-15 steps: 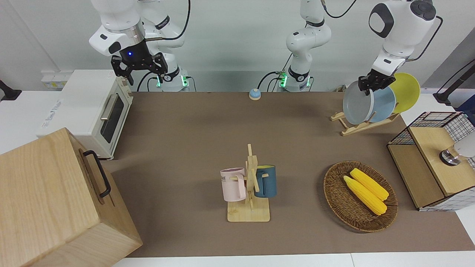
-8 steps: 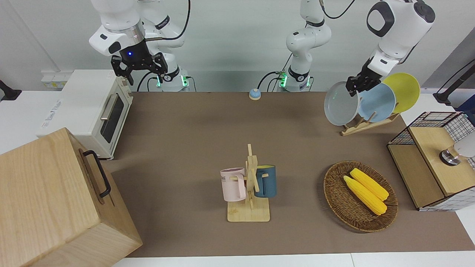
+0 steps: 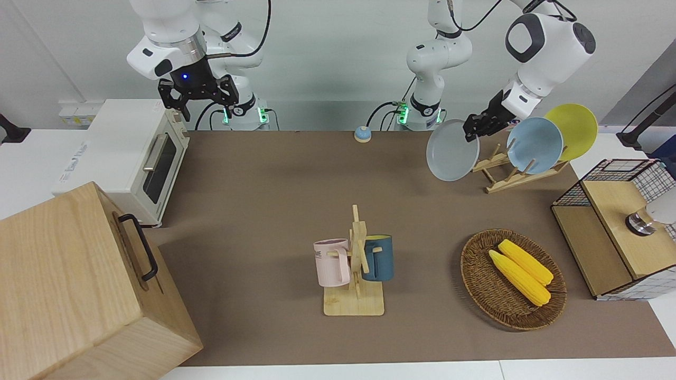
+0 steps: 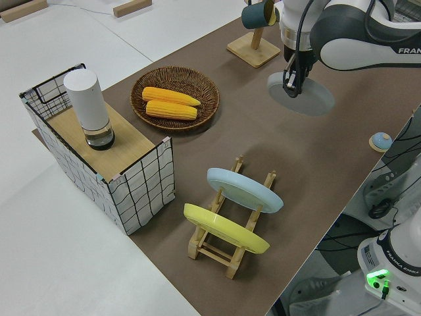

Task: Pick gray plate from low plate rack and place it on table with left arm
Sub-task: 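Lift the gray plate out of the rack with the left gripper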

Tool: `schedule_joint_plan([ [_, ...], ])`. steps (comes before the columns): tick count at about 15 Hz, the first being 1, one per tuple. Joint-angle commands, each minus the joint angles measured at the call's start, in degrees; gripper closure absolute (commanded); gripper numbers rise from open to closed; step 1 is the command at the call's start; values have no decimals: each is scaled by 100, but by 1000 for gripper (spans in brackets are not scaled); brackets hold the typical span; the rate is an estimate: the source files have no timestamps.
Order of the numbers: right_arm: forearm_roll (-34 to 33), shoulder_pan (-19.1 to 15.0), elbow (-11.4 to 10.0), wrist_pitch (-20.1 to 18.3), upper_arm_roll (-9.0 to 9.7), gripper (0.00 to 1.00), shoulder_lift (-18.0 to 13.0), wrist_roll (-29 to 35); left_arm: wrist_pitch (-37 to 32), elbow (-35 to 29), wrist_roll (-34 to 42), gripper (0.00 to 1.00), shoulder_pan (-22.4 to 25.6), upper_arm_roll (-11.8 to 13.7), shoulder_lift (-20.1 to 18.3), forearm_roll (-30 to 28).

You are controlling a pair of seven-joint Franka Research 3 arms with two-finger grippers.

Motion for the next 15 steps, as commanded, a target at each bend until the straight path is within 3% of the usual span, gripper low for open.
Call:
schedule_joint_plan([
  [1,59,-56,35,-82,33,11,-14,1,543,-569,42,1000,-218,40,-132,-386],
  [12,59,-56,35,-82,33,11,-14,1,1053,-1114,499,1000,-341,40,-123,-641],
  [15,59,-56,35,-82,33,11,-14,1,1421,-1482,1024,1000,-341,49,-35,-868],
])
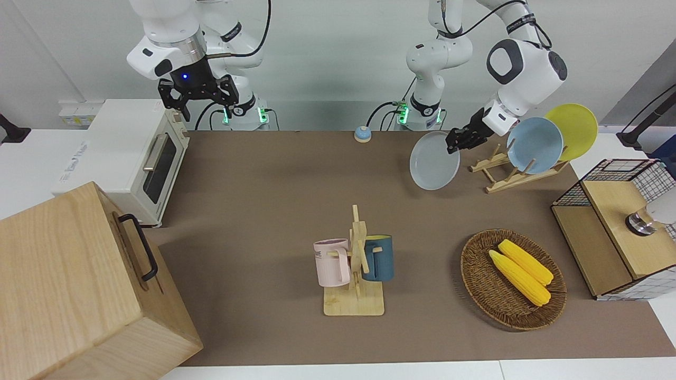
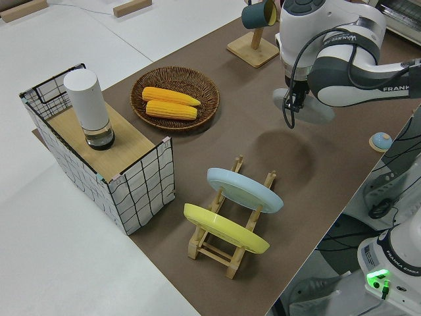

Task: Pick gray plate from low plate rack and place it on table with left arm
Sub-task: 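Carry the plate away from the rack and lower it onto the table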

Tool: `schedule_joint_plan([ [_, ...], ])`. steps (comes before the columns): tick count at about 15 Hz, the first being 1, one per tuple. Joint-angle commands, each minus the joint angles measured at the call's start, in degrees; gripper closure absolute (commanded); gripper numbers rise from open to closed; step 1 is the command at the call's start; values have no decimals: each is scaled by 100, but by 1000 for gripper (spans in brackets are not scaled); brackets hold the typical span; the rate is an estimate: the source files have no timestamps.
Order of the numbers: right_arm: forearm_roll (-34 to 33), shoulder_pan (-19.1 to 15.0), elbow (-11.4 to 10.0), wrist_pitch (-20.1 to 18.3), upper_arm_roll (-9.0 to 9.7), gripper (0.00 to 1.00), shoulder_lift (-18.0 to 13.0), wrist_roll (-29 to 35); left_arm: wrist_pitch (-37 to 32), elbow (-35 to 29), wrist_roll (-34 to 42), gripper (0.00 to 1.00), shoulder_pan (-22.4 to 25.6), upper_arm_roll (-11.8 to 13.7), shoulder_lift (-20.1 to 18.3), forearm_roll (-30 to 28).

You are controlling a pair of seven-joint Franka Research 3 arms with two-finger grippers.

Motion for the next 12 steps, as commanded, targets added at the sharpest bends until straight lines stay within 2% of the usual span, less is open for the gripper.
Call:
schedule_joint_plan([
  [1,59,-56,35,-82,33,11,-14,-8,630,-601,605,1000,-107,55,-39,-351],
  [7,59,-56,35,-82,33,11,-14,1,772,-725,861,1000,-116,55,154,-360],
  [12,59,-56,35,-82,33,11,-14,1,1167,-910,1090,1000,-186,55,391,-360],
])
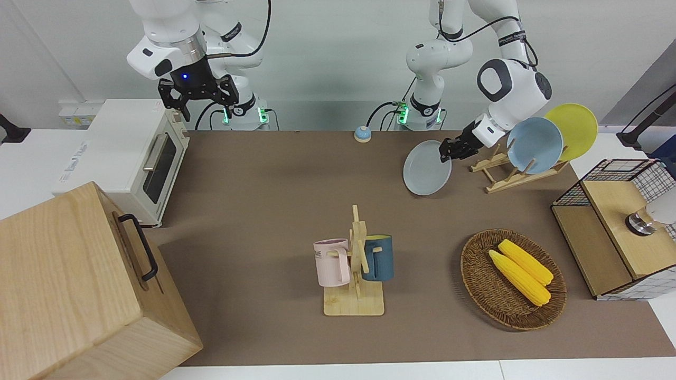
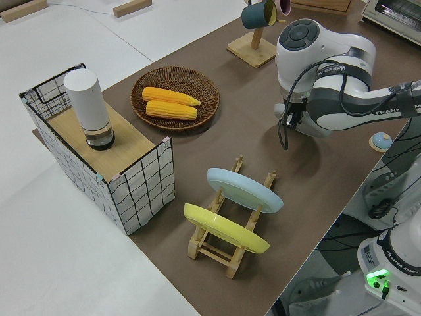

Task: Pick gray plate from low plate rack and place it on table with left arm
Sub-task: 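Carry the plate away from the rack and lower it onto the table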

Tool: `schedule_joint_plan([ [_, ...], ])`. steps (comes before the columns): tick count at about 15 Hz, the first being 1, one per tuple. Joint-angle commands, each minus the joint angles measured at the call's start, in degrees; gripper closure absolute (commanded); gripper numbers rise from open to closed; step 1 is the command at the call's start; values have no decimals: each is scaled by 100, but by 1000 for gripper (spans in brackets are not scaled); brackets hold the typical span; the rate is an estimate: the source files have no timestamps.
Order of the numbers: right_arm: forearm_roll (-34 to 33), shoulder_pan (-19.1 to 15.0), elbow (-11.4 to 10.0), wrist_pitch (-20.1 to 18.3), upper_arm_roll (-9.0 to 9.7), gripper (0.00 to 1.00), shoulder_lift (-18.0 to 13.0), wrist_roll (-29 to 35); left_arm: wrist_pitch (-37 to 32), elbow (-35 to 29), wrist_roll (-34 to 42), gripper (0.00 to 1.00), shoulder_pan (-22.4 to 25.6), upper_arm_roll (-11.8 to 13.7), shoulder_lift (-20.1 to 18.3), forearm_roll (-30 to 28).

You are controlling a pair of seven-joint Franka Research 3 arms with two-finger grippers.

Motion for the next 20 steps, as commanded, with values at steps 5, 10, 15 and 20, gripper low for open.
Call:
schedule_joint_plan([
  [5,59,-56,35,-82,33,13,-14,1,846,-387,210,1000,-389,29,448,-43],
  [10,59,-56,35,-82,33,11,-14,1,978,-502,166,1000,-443,-85,493,272],
  [15,59,-56,35,-82,33,11,-14,-8,987,-502,166,623,-442,-85,510,326],
  [20,59,-56,35,-82,33,11,-14,1,1066,-493,157,42,-451,-85,519,326],
])
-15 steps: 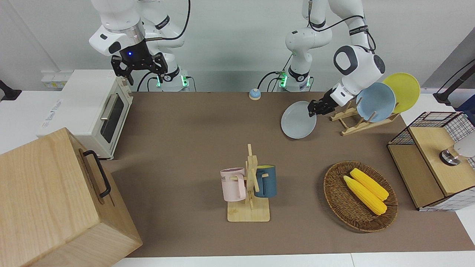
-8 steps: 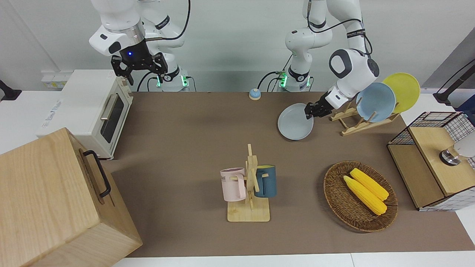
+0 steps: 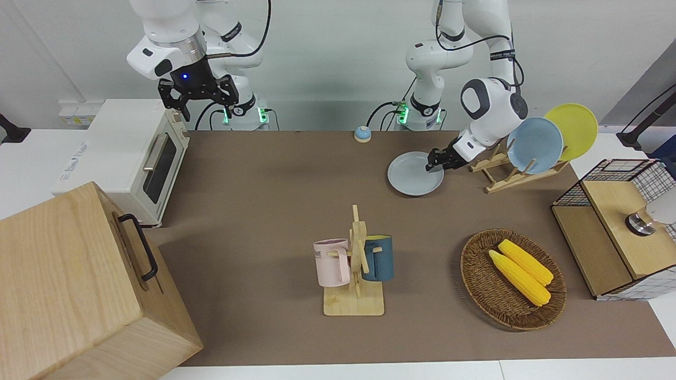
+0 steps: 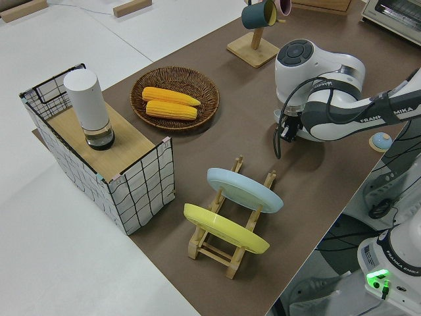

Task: Pick gray plate from low plate rack and place it on table with left arm
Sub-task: 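Carry the plate away from the rack and lower it onto the table, then open the left gripper to release the plate rim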

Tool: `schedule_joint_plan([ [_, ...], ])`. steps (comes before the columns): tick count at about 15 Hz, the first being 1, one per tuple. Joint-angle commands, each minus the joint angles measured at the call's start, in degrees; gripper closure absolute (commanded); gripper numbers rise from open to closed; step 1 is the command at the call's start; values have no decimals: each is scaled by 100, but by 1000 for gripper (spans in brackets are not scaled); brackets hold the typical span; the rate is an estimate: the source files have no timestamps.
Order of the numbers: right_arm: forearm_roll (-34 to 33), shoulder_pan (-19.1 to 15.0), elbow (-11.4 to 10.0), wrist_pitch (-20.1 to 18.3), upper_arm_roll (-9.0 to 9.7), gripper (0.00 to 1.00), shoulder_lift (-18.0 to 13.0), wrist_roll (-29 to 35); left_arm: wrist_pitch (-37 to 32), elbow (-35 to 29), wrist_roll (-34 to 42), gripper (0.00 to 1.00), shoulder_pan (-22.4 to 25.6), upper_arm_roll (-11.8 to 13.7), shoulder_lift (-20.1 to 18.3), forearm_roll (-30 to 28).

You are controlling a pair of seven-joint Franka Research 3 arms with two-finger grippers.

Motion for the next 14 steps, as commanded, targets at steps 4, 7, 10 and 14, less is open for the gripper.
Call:
schedule_joint_plan([
  [4,59,-56,35,-82,33,11,-14,-8,191,-47,-19,2,-53,23,18,108],
  [7,59,-56,35,-82,33,11,-14,1,261,-29,-19,5,-70,23,19,108],
  [10,59,-56,35,-82,33,13,-14,1,252,313,-315,2,-79,23,-69,606],
  [14,59,-56,35,-82,33,11,-14,1,-273,1129,-810,2,-79,15,-104,1548],
])
